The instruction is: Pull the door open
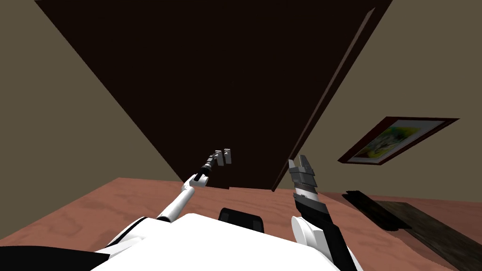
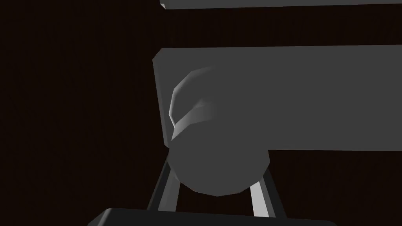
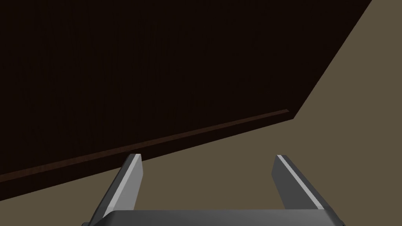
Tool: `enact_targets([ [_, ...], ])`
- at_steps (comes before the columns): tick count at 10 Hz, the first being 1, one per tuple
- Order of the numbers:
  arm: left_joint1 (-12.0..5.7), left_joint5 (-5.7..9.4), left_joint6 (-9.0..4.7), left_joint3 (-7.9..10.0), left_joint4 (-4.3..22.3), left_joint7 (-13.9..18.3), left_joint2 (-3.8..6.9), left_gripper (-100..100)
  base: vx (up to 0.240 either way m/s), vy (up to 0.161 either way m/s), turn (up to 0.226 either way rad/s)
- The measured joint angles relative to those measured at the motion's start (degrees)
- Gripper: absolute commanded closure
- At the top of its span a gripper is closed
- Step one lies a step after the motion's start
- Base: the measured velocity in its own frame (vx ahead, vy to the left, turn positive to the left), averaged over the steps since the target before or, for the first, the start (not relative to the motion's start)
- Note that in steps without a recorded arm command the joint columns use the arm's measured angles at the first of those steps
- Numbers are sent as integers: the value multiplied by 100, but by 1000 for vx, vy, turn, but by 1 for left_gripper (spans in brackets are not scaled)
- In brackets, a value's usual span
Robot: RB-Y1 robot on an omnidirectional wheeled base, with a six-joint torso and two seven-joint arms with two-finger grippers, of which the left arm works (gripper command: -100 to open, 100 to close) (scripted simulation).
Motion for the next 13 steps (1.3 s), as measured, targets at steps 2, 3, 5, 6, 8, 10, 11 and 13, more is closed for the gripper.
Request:
enact_targets([
  [2,15,-1,7,-4,13,1,-3,100,-17,11,10],
  [3,23,0,10,-2,19,1,-2,100,0,0,0],
  [5,68,6,17,24,16,3,27,-100,-160,53,127],
  [6,104,19,46,39,4,32,96,-100,-212,74,15],
  [8,153,15,47,24,-16,44,100,-100,-198,22,-21],
  [10,196,5,34,-72,-120,85,91,-100,-212,-63,-80],
  [11,192,-11,19,-142,-163,94,41,-100,-213,-94,-133],
  [13,198,-19,57,-244,-309,141,31,-100,-39,1,105],
])
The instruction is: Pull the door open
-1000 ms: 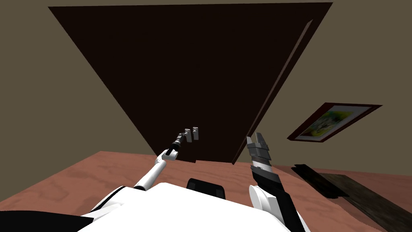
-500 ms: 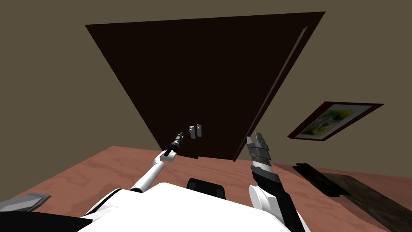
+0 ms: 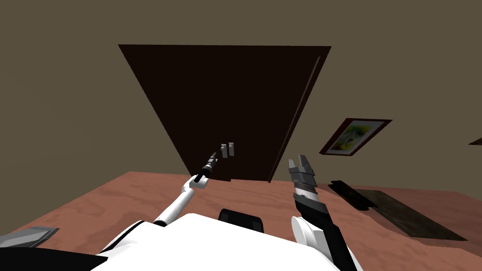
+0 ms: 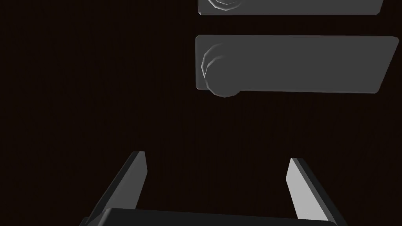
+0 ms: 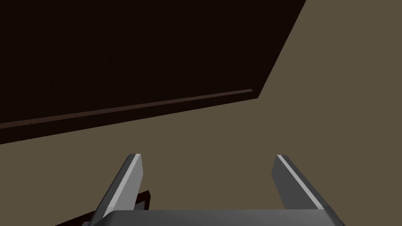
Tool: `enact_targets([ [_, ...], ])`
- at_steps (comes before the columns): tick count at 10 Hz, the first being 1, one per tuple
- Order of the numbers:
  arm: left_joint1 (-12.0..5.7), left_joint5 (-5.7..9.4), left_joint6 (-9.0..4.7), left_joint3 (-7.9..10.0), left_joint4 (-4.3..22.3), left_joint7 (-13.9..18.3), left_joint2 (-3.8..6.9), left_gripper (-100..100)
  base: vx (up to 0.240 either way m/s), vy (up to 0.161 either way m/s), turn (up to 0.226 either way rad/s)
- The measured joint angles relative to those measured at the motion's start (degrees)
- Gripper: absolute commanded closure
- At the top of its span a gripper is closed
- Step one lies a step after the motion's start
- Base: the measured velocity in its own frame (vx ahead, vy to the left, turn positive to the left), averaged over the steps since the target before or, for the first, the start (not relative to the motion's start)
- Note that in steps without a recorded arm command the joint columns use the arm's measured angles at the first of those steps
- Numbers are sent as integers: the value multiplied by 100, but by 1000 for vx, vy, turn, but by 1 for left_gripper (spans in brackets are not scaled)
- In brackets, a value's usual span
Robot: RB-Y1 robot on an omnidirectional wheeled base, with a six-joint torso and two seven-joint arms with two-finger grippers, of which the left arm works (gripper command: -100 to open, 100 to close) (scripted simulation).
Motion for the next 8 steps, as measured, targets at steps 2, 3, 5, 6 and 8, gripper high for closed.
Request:
enact_targets([
  [2,168,19,71,155,-45,-47,54,-100,22,70,37],
  [3,121,22,29,167,71,-46,69,-100,106,103,92],
  [5,87,34,-58,294,328,-84,103,-100,186,85,16],
  [6,112,36,-55,321,305,-97,104,-100,161,14,-82],
  [8,88,29,-56,314,277,-114,62,-100,203,-69,-103],
])
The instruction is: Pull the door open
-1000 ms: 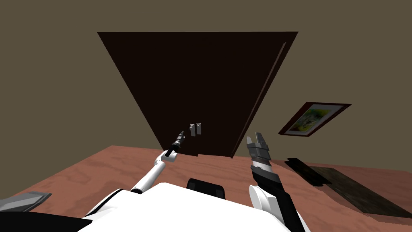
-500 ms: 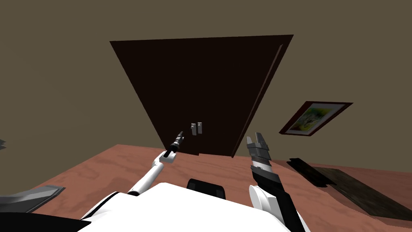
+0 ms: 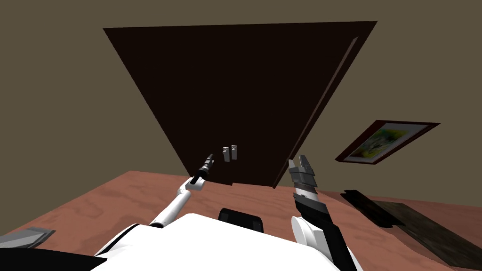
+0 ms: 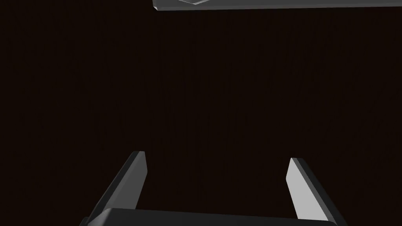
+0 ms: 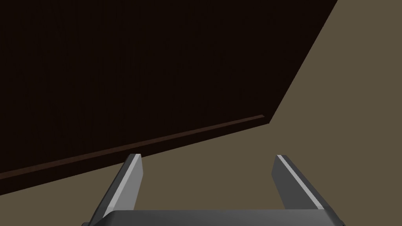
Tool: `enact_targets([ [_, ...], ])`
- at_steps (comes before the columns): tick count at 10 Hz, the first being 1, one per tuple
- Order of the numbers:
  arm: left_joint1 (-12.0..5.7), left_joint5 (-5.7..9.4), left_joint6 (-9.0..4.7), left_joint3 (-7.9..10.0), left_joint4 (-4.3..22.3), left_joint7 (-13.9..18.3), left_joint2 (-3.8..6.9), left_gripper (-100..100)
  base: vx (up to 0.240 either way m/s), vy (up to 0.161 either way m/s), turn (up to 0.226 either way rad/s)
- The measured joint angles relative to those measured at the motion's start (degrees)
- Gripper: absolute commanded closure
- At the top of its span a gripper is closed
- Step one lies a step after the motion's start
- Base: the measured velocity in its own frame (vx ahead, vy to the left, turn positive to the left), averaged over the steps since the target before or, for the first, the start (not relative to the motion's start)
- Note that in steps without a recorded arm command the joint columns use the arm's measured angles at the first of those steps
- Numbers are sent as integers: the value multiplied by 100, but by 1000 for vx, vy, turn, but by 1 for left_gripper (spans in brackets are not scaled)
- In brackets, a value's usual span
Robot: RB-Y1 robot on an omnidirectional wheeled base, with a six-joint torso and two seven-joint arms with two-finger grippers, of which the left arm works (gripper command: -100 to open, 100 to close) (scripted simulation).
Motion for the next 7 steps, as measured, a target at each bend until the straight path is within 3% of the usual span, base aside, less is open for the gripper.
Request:
enact_targets([
  [3,-197,-36,-41,-115,-17,-40,-163,-100,183,-104,-112],
  [4,-211,-38,-41,-123,-25,-44,-174,100,-8,4,37],
  [7,-218,-41,-50,-126,-30,-44,-170,100,-28,14,-14],
])
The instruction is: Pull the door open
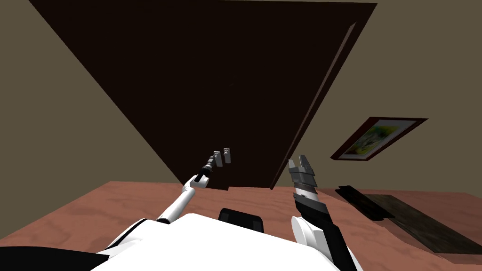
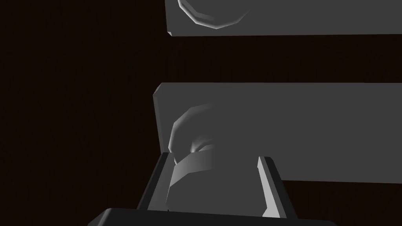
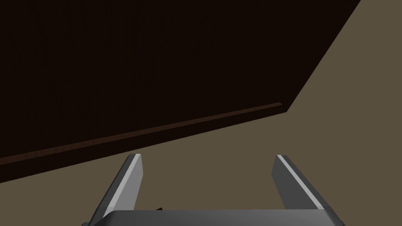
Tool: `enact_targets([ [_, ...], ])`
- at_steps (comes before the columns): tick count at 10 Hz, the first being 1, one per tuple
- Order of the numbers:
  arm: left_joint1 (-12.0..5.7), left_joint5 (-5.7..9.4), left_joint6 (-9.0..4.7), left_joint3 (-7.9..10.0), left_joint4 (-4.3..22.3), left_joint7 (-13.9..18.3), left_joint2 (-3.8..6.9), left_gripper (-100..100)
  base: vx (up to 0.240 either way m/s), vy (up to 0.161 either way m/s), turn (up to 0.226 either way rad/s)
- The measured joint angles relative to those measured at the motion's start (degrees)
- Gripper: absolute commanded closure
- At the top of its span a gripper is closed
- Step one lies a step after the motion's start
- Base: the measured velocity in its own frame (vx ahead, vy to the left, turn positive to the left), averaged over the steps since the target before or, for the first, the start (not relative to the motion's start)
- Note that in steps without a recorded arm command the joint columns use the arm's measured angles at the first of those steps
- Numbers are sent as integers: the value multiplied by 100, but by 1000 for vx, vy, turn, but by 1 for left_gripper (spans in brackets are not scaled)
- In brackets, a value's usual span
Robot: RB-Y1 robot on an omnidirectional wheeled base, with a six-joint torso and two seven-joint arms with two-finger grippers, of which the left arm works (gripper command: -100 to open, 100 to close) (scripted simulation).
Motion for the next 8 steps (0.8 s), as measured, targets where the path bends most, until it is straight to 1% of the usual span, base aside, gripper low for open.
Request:
enact_targets([
  [2,15,-3,8,-14,10,0,-12,100,-6,0,3],
  [3,20,-3,9,-15,12,0,-13,100,-127,54,48],
  [4,22,1,-7,-20,14,15,18,100,-194,87,25],
  [5,67,2,14,-12,-52,15,25,100,-183,90,34],
  [6,155,12,51,-13,-121,44,83,100,-120,58,87],
  [7,209,22,66,11,-109,65,126,100,-69,35,55],
  [8,210,24,52,30,-38,67,142,-100,-120,61,-49],
])
